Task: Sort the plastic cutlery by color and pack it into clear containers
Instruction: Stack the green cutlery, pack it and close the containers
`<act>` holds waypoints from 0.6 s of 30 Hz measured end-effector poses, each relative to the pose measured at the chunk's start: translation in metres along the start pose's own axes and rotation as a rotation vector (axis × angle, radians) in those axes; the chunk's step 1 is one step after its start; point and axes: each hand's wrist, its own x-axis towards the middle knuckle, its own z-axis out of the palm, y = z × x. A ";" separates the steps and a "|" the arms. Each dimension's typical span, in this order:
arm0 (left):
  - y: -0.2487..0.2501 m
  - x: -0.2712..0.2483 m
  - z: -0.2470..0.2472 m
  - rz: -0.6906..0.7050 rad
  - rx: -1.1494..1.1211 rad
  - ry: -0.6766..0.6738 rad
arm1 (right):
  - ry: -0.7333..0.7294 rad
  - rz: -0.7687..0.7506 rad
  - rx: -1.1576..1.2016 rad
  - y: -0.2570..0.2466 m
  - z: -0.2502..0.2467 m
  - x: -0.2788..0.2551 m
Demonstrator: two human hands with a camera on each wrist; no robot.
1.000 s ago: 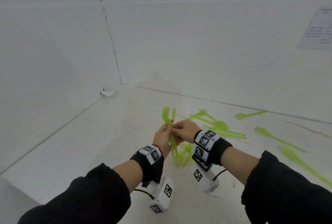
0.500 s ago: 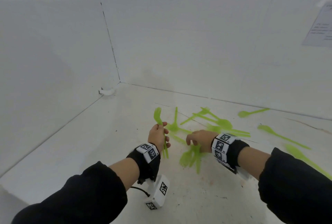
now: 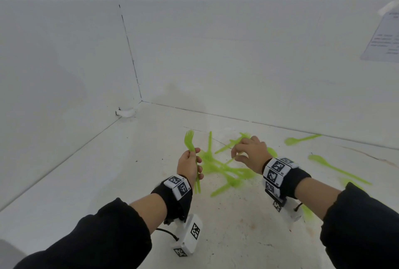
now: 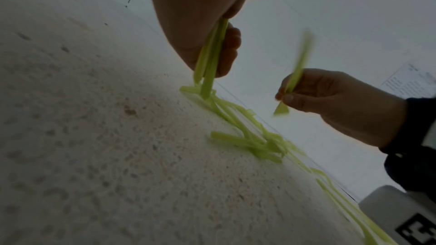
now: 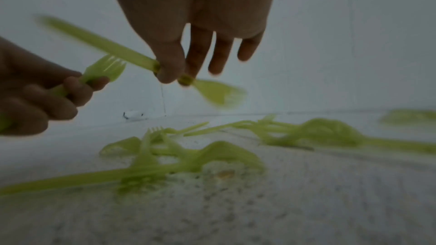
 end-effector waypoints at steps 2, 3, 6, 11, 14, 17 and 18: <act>0.001 0.001 -0.003 0.002 0.001 0.009 | -0.068 -0.109 -0.055 0.002 0.002 -0.002; 0.001 0.001 -0.005 0.001 0.003 0.013 | -0.118 -0.164 -0.050 0.003 0.005 -0.004; 0.001 0.002 -0.009 0.002 0.010 0.026 | -0.272 -0.240 -0.101 0.011 0.015 -0.010; -0.002 0.001 -0.015 -0.001 0.011 0.041 | -0.392 -0.033 -0.160 0.018 0.019 -0.016; -0.004 0.000 -0.016 -0.003 0.014 0.043 | -0.353 0.103 -0.128 0.014 0.022 -0.012; -0.006 -0.002 -0.016 -0.008 0.007 0.039 | -0.259 0.276 0.036 0.009 0.023 -0.002; -0.007 -0.002 -0.017 -0.009 0.006 0.040 | -0.194 0.307 0.095 0.008 0.022 0.001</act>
